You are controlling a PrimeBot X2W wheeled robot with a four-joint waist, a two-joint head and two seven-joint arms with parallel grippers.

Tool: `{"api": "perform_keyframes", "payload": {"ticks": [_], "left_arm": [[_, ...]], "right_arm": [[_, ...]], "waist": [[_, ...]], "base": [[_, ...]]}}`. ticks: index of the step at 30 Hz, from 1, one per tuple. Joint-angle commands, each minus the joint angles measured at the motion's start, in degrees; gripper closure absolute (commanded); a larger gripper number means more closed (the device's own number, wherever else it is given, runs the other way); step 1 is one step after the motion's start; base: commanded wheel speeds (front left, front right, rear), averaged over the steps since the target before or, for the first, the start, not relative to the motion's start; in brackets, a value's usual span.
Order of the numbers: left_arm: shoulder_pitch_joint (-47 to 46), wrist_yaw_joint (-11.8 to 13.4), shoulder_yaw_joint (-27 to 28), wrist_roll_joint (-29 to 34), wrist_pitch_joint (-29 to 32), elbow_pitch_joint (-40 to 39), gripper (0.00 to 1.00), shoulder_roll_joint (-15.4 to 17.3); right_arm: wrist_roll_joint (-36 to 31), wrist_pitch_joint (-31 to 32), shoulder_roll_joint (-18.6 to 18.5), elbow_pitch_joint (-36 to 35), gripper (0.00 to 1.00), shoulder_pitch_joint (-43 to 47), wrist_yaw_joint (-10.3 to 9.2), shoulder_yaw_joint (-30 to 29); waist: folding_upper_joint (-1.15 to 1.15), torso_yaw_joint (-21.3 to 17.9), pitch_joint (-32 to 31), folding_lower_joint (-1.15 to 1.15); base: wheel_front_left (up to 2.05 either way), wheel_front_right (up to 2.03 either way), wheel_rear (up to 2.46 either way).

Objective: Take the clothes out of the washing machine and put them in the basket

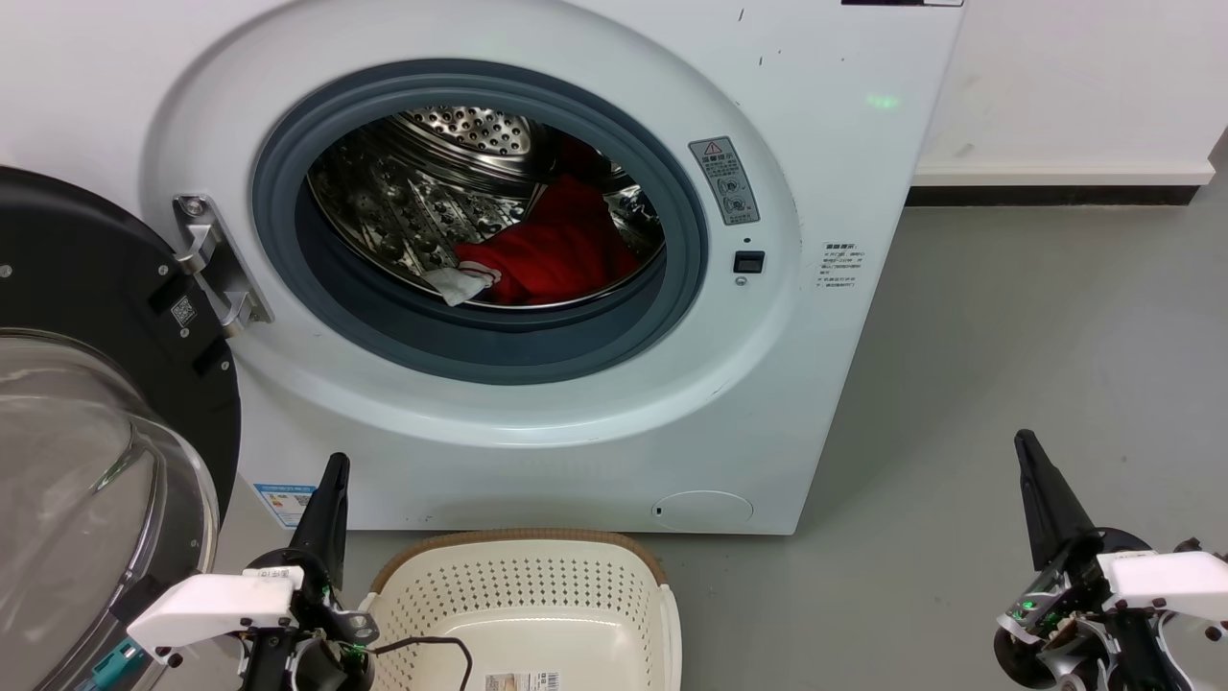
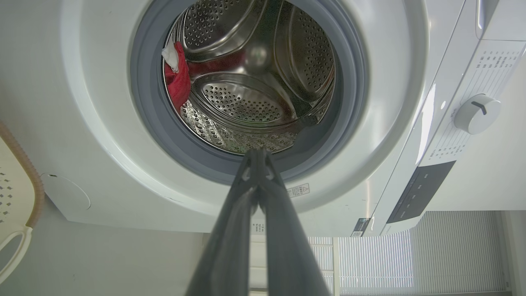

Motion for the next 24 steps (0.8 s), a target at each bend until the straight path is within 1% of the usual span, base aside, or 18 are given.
{"api": "perform_keyframes", "payload": {"ticks": [1, 24], "left_arm": [[-0.35, -0.29, 0.14, -0.07, 0.04, -0.01, 1.00, 0.01], [-0.35, -0.29, 0.14, -0.07, 0.04, -0.01, 1.00, 0.01]], "right_arm": [[-0.34, -0.03, 0.21, 0.04, 1.00, -0.78, 0.00, 0.04], [-0.34, -0.03, 0.21, 0.04, 1.00, -0.78, 0.00, 0.04]], "waist": [[0.00, 0.00, 0.00, 0.00], [0.00, 0.00, 0.00, 0.00]], "base": [[0.00, 0.00, 0.00], [0.00, 0.00, 0.00]]}}
